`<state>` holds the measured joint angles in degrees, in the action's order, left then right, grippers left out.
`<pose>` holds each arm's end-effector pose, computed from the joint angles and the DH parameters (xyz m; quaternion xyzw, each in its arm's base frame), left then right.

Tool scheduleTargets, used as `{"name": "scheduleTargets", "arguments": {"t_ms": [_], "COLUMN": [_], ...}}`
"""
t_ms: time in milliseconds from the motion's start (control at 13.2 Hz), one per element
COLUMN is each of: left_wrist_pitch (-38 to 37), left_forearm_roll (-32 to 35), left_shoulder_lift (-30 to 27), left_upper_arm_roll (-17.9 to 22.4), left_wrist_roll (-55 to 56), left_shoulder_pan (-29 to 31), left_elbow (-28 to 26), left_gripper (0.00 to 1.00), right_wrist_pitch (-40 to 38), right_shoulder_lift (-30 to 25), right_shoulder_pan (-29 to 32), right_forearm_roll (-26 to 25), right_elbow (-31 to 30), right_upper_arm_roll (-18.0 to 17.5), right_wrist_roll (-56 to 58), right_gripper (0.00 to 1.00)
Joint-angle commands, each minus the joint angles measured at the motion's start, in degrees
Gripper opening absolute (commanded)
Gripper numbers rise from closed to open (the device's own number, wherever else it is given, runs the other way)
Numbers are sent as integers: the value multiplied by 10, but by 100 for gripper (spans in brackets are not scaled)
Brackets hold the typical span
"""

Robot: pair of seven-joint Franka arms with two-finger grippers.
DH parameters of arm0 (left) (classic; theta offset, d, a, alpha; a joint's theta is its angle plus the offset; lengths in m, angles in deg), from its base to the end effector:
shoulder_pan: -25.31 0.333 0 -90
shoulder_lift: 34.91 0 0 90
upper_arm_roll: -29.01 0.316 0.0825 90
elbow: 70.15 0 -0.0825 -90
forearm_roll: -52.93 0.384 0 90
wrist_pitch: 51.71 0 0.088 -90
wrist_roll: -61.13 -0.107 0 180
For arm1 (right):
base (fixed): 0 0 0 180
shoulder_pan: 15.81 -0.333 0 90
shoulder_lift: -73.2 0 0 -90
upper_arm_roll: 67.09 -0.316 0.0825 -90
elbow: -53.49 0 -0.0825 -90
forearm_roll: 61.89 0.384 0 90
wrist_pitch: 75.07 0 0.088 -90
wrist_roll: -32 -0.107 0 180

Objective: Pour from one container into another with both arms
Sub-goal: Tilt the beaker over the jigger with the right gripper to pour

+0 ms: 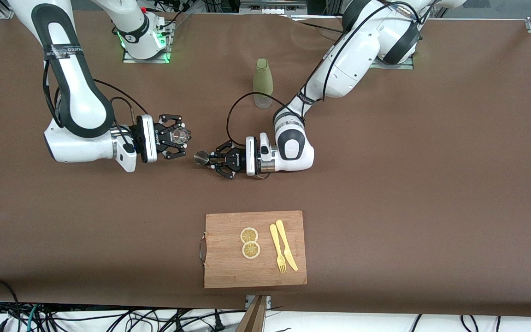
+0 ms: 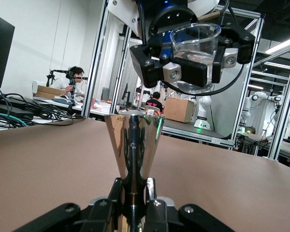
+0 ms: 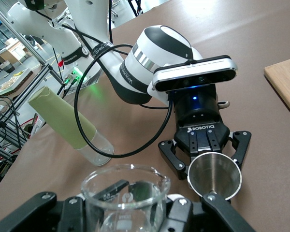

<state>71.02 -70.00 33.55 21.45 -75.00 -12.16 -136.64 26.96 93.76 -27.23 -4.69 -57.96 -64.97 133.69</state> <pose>0.5411 -0.5443 0.0910 0.5592 -0.4148 0.4732 0.5398 0.5584 0.1658 0.2961 -0.6617 -0.5780 -0.1471 0.4544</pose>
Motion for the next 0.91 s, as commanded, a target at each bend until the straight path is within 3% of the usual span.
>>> {"name": "scheduleTargets", "arguments": {"t_ms": [0,833], "left_wrist_pitch": [-2,-13], "left_forearm_roll": [-20,-17], "left_shoulder_lift": [2,1], "left_upper_arm_roll": [3,4], "left_wrist_roll": [2,-5], "left_shoulder_pan": [-1,6], "left_elbow": [10,-5], "left_gripper": [0,0], "right_wrist_pitch": [2,-13], "right_shoulder_lift": [-21,-21], "right_shoulder_pan": [0,-4], "right_forearm_roll": [-5,-24], "right_elbow": [-17,-16], "right_upper_arm_roll": [-3,-5], "right_wrist_roll": [-13,-17], "right_gripper": [5,5]}}
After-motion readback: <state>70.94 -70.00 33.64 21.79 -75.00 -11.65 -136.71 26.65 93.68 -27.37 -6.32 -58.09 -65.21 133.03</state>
